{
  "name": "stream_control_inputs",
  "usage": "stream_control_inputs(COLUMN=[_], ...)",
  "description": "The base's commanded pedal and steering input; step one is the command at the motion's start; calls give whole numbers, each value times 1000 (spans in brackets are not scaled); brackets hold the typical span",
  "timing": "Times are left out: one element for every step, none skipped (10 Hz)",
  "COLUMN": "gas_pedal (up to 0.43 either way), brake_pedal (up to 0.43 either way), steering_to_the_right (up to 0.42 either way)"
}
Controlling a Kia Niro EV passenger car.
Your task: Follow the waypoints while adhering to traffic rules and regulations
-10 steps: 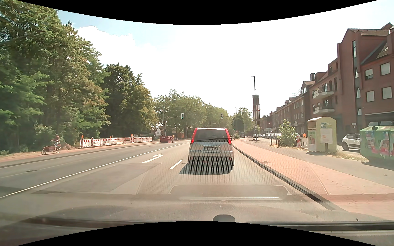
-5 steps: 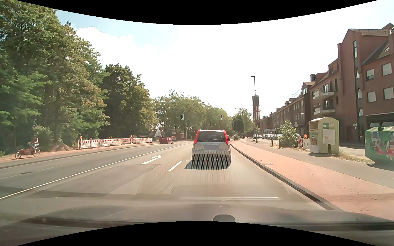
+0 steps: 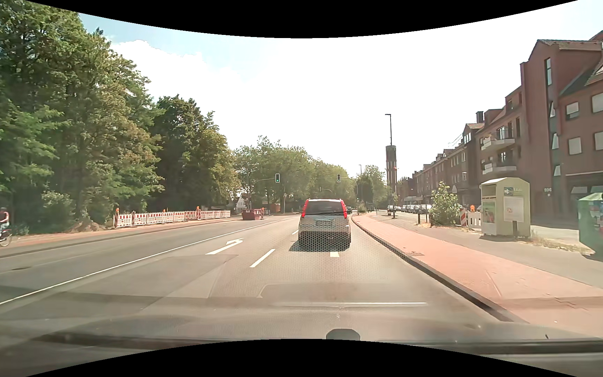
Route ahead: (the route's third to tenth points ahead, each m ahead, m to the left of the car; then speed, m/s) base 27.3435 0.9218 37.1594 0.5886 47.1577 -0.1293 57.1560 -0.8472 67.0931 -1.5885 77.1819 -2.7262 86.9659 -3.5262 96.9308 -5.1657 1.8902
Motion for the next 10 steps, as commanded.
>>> stream_control_inputs(gas_pedal=[0,0,0,0,0,0,0,0,0,0], brake_pedal=[18,18,18,18,18,18,18,18,18,18], steering_to_the_right=[12,13,13,13,13,13,12,13,13,13])
